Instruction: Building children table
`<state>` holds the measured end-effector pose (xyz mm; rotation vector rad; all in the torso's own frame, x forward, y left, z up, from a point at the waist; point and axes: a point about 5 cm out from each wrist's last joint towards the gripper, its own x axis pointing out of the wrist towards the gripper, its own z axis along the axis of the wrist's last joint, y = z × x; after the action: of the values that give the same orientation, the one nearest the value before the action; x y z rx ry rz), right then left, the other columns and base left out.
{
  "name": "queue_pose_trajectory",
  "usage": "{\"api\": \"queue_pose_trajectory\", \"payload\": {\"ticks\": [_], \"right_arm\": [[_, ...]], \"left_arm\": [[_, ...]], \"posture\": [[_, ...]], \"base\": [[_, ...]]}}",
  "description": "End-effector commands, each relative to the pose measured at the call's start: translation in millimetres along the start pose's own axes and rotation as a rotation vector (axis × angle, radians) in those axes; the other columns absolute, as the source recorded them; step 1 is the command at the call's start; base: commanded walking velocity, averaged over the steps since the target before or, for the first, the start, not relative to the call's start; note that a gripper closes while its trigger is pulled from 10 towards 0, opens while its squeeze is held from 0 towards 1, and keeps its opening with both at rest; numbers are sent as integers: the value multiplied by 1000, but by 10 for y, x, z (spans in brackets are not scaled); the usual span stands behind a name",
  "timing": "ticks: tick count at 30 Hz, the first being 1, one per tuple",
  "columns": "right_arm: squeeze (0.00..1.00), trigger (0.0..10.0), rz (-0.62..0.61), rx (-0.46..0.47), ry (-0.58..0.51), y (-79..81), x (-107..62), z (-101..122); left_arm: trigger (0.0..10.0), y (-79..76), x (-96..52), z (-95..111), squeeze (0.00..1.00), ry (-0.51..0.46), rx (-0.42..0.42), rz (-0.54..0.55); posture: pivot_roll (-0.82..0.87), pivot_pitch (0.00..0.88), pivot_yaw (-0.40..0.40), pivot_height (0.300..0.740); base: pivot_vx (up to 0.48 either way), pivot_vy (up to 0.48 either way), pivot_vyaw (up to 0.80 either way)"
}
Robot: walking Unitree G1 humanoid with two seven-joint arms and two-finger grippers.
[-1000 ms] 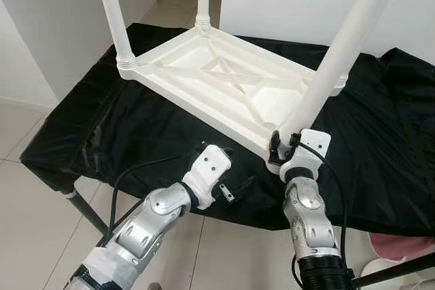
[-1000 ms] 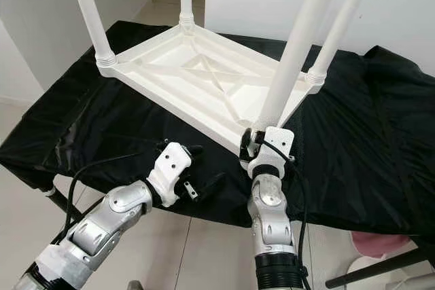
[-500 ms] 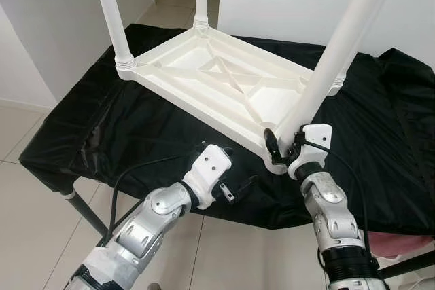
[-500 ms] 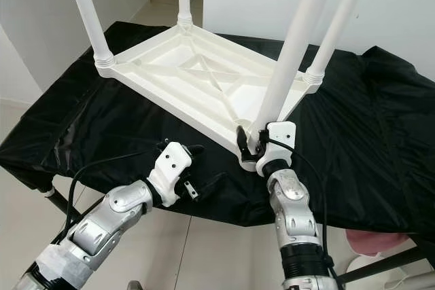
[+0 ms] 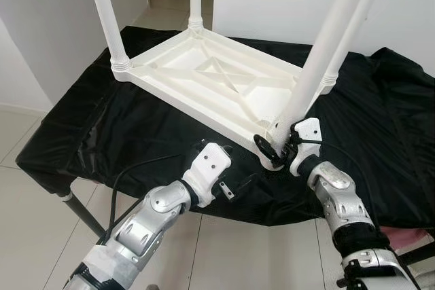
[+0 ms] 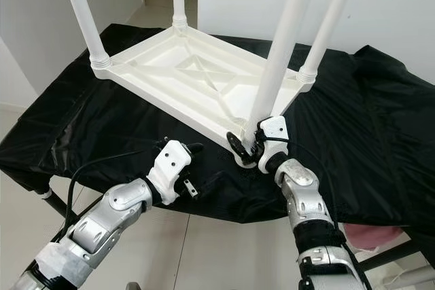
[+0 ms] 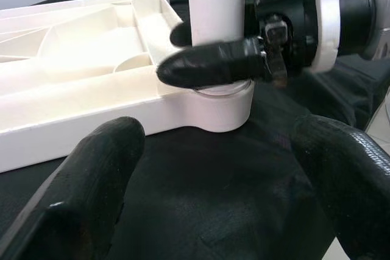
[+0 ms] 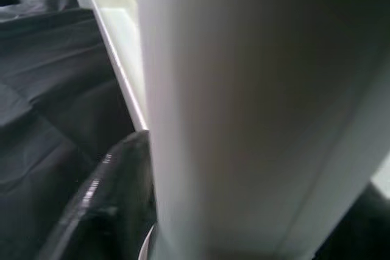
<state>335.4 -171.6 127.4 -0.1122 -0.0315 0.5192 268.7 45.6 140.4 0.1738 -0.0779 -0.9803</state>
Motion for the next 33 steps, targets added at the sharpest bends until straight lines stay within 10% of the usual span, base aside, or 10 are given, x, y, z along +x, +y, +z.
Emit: {"api": "queue_pose_trajectory", "payload": {"ticks": [1,9,10,33], "right_arm": [[0,0,22,-10,7,-19,11,-5],[0,0,40,6,-13,-47,25,-17],[0,9412,39,7,-15,-44,29,-16],[0,10000,-279,148,-58,183,86,4]], "left_arm": [[10000,-27,-8,10,0,5,17,-106],[10000,-27,-7,16,0,3,17,-104],[10000,-23,-8,16,0,4,18,-104],[10000,-31,21,17,0,-1,15,-105]], "posture": [[11,61,-23,740],[11,60,-17,740],[10,60,-16,740],[-5,66,-24,740]], "base": [[0,0,0],[0,0,0],[0,0,0],[0,0,0]]}}
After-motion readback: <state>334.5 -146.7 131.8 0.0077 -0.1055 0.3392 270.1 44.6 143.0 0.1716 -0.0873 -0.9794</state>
